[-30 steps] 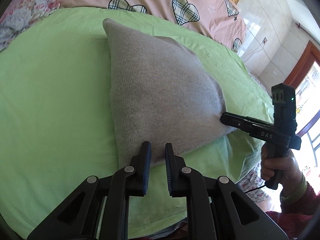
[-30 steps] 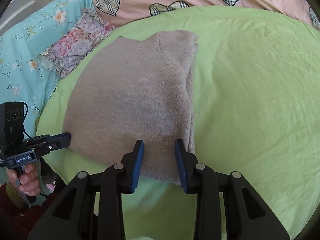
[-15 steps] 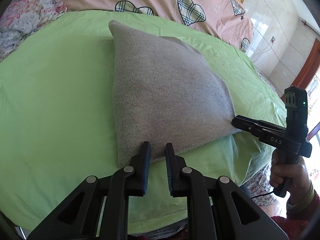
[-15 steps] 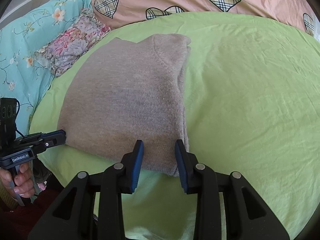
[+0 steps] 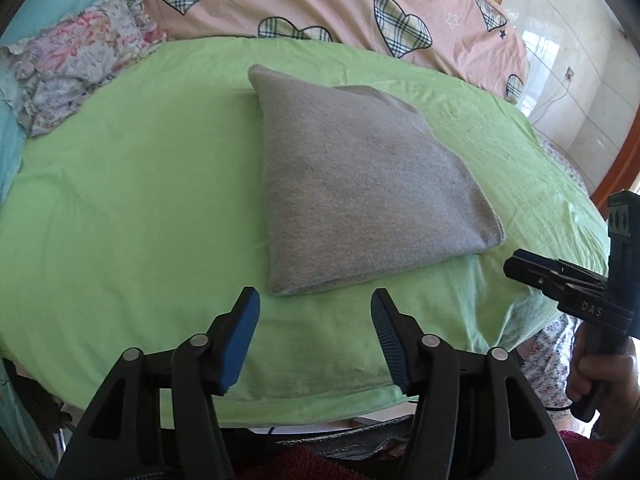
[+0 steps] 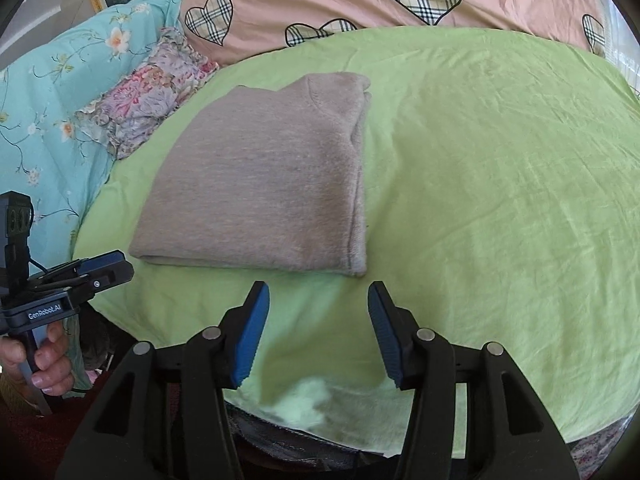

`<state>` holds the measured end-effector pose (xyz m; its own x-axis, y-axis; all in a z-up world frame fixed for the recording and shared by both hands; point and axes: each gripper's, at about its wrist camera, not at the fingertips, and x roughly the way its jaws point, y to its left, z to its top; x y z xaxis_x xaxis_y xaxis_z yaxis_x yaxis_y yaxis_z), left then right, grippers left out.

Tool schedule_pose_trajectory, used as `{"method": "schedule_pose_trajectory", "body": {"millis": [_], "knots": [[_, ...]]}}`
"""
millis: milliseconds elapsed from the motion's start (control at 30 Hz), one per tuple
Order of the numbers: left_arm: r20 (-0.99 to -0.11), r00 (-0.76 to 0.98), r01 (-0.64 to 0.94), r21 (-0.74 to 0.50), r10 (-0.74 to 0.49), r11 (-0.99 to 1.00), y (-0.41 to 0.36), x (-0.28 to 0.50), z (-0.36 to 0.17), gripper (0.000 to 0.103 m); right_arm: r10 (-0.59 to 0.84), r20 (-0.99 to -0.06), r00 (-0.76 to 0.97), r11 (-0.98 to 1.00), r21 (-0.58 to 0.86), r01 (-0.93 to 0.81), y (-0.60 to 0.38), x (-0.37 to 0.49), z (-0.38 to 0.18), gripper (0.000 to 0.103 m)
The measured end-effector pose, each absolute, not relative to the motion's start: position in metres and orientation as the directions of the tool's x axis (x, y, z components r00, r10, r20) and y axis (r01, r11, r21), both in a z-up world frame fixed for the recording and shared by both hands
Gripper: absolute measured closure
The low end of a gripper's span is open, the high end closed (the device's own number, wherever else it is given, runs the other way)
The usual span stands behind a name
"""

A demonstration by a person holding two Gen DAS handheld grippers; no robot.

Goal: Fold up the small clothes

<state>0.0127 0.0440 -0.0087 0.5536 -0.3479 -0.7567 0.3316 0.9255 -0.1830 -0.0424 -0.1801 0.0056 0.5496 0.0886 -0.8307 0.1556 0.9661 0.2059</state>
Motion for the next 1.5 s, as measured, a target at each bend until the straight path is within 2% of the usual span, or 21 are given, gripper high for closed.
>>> {"method": "schedule_pose_trajectory", "body": {"millis": [33,67,167,300,367,533,733,1000,1267,1500], "knots": [[-0.760,0.556,0.320,-0.178,-0.336,0.931,0.046,0.013,-0.008,0.031,0.096,-0.831,0.549,0.966,0.210,0.149,-0.176,-0.043,0.006,0.049],[-0.762,0.560,0.307,-0.174,-0.325,0.936,0.049,0.012,-0.007,0.028,0.100,-0.831,0.548,0.967,0.211,0.143,-0.175,-0.041,0.006,0.045],[-0.770,0.567,0.285,-0.151,-0.294,0.947,0.055,0.010,-0.007,0.025,0.117,-0.831,0.544,0.966,0.222,0.131,-0.170,-0.041,0.004,0.037],[-0.770,0.585,0.286,-0.096,-0.253,0.954,0.051,0.006,-0.006,0.021,0.107,-0.839,0.534,0.970,0.206,0.129,-0.167,-0.040,0.003,0.032],[-0.769,0.592,0.286,-0.081,-0.243,0.955,0.049,0.005,-0.005,0.021,0.098,-0.840,0.533,0.972,0.195,0.129,-0.164,-0.040,0.004,0.025],[-0.768,0.606,0.260,-0.053,-0.206,0.964,0.045,0.010,-0.007,0.020,0.088,-0.842,0.532,0.974,0.183,0.130,-0.163,-0.036,0.003,0.018],[-0.773,0.603,0.278,-0.027,-0.196,0.960,0.036,0.013,-0.009,0.020,0.089,-0.849,0.521,0.974,0.184,0.133,-0.162,-0.029,-0.001,0.017],[-0.798,0.591,0.269,0.061,-0.115,0.961,0.031,0.023,-0.012,0.016,0.075,-0.837,0.542,0.977,0.171,0.128,-0.162,-0.023,0.010,0.016],[-0.774,0.629,0.276,0.139,-0.070,0.951,0.021,0.041,0.008,0.013,0.093,-0.840,0.534,0.979,0.176,0.105,-0.164,-0.002,0.021,0.013],[-0.771,0.634,0.277,0.158,-0.057,0.948,0.016,0.059,0.017,0.010,0.100,-0.841,0.531,0.982,0.169,0.082,-0.165,0.022,0.029,0.011]]}}
